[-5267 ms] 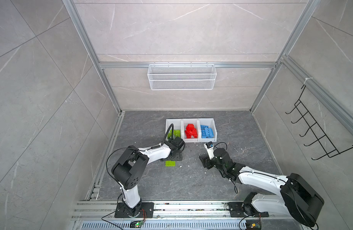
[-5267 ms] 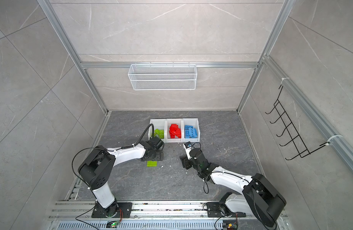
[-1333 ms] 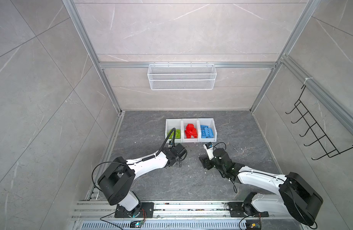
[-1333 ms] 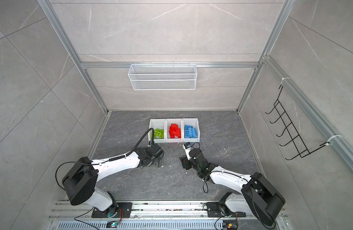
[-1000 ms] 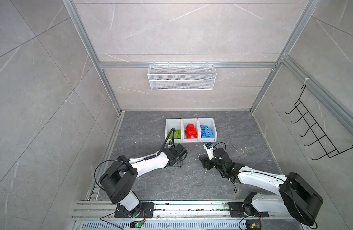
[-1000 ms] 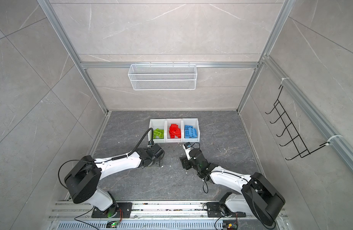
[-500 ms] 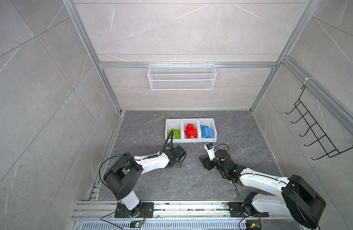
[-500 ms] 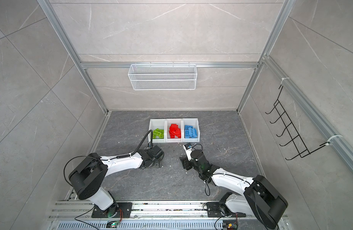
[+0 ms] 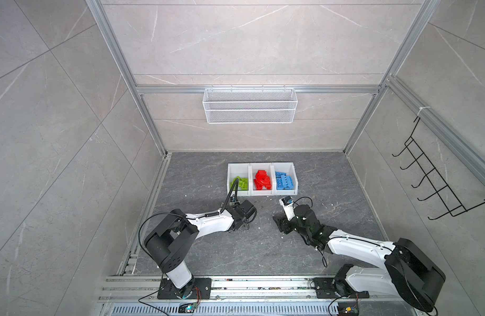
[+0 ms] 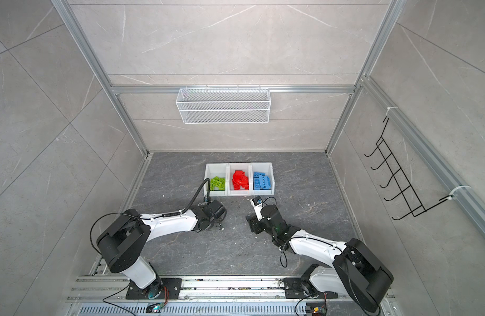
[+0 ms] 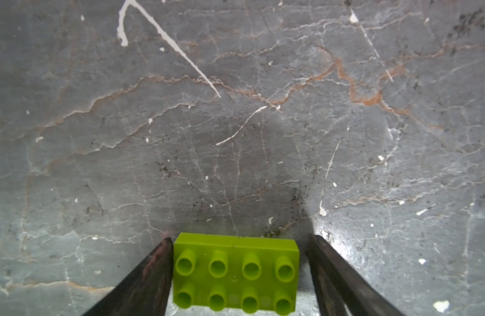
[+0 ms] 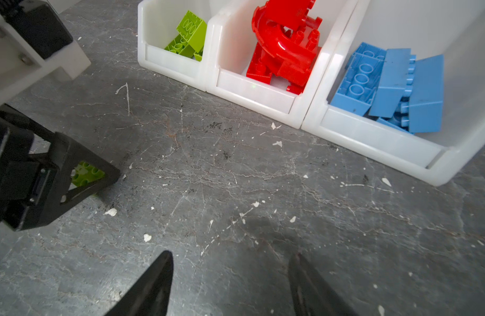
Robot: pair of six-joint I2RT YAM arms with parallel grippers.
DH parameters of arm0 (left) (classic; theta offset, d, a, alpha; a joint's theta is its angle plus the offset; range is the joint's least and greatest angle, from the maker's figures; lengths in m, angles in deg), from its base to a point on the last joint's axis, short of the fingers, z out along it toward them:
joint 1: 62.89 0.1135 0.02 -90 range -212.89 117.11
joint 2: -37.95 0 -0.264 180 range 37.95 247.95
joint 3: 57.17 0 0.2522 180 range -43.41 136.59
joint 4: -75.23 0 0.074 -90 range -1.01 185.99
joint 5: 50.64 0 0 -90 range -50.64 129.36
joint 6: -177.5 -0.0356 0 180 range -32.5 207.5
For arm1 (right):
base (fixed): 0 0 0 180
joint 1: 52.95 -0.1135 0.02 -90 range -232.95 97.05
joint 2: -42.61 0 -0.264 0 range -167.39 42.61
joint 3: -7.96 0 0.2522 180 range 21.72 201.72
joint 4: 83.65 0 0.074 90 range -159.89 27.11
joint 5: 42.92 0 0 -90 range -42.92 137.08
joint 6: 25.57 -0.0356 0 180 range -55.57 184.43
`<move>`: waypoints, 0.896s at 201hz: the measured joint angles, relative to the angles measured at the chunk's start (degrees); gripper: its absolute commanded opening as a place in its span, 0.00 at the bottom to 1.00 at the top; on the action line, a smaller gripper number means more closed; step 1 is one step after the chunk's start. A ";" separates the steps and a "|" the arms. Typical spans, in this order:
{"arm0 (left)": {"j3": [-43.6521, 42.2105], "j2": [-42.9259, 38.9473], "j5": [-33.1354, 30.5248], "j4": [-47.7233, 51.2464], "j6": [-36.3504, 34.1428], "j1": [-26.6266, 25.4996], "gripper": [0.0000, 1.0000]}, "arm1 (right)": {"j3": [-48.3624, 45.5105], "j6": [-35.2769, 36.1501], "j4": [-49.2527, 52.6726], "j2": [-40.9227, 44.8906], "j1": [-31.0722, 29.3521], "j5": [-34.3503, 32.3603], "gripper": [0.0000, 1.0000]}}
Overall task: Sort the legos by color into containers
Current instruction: 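Carry the last lime-green brick into the green compartment and release it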
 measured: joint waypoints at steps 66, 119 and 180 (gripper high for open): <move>0.00 -0.33 -0.81 1.27 -0.04 0.00 0.66 | 0.57 0.00 0.70 -0.20 -0.04 0.00 0.68; 3.41 -1.81 -1.95 4.92 -2.91 1.11 0.66 | 0.66 0.00 1.81 -0.20 -0.04 -0.07 0.67; 19.08 -1.66 -1.46 6.34 -14.62 9.49 0.66 | 0.66 0.00 2.32 2.80 -0.11 -1.16 0.67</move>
